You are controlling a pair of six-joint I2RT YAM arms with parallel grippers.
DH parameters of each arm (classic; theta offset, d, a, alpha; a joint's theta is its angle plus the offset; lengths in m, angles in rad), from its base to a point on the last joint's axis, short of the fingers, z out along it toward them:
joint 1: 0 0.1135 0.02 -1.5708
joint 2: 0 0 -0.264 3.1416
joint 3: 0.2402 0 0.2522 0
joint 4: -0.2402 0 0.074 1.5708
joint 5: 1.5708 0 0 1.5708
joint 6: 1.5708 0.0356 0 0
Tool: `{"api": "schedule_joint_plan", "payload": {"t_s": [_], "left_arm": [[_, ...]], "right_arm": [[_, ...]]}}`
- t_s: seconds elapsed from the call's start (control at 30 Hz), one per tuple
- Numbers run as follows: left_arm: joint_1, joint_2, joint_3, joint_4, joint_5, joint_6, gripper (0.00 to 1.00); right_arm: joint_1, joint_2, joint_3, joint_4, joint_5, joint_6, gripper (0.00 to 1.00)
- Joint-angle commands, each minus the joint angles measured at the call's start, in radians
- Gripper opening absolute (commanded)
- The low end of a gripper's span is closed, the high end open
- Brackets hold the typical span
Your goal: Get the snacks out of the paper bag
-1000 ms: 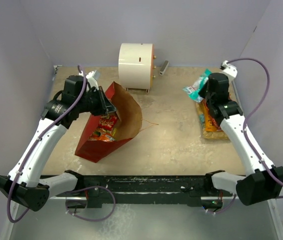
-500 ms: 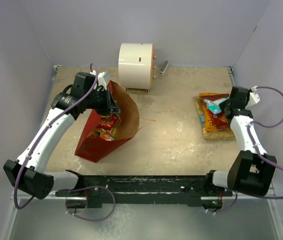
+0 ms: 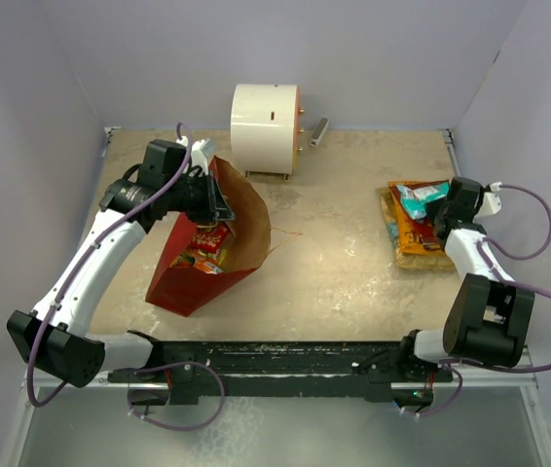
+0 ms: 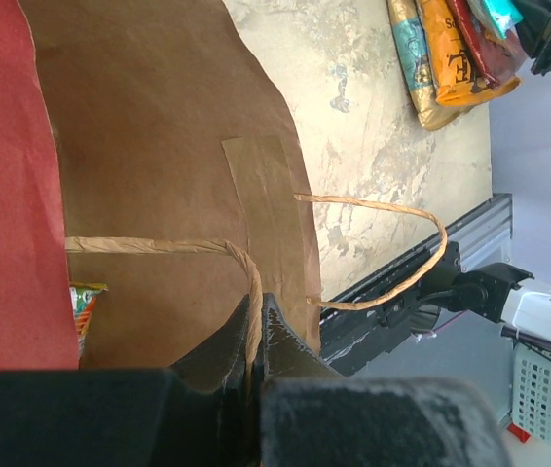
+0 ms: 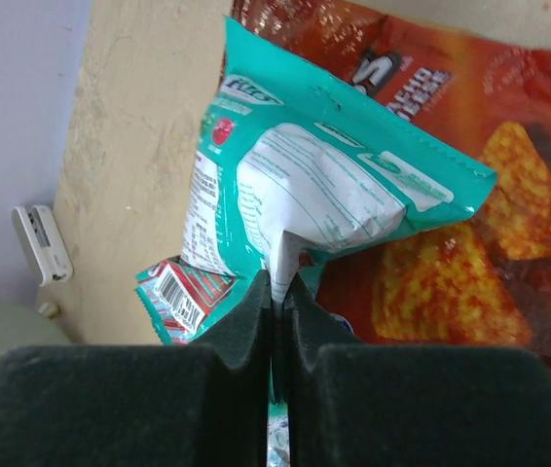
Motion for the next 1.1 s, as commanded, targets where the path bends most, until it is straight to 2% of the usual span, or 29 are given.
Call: {"api": "schedule_joint_plan", "payload": {"t_s": [0.0,0.2,0.37,0.47,0.87,1.07], "left_arm": [[0.004,-0.027,0.027,0.034,0.018,0.002,0.0],[0.005,-0.042,0.017,0.042,0.02,-0.019,0.0],[0.005,-0.061,-0.005,0.063,0.034,-0.05,0.0],[0.005,-0.072,-0.017,0.073,0.038,-0.068,0.0],[0.004,-0.098,-0.007,0.06,0.011,-0.076,0.0],[0.005,-0.097,0.018,0.041,-0.015,-0.071,0.0]], "right_arm": [[-0.001,-0.009,-0.087,0.042,-0.029,0.095,0.07],[-0.002,-0.012,-0.144,0.052,-0.062,0.07,0.18],[-0.002,-0.02,-0.136,0.038,-0.084,-0.024,0.25],[-0.002,-0.034,-0.119,0.027,-0.098,-0.081,0.33],[-0.001,-0.152,-0.045,-0.149,-0.091,-0.272,0.57],[0.003,-0.191,0.019,-0.259,-0.106,-0.363,0.65]]}}
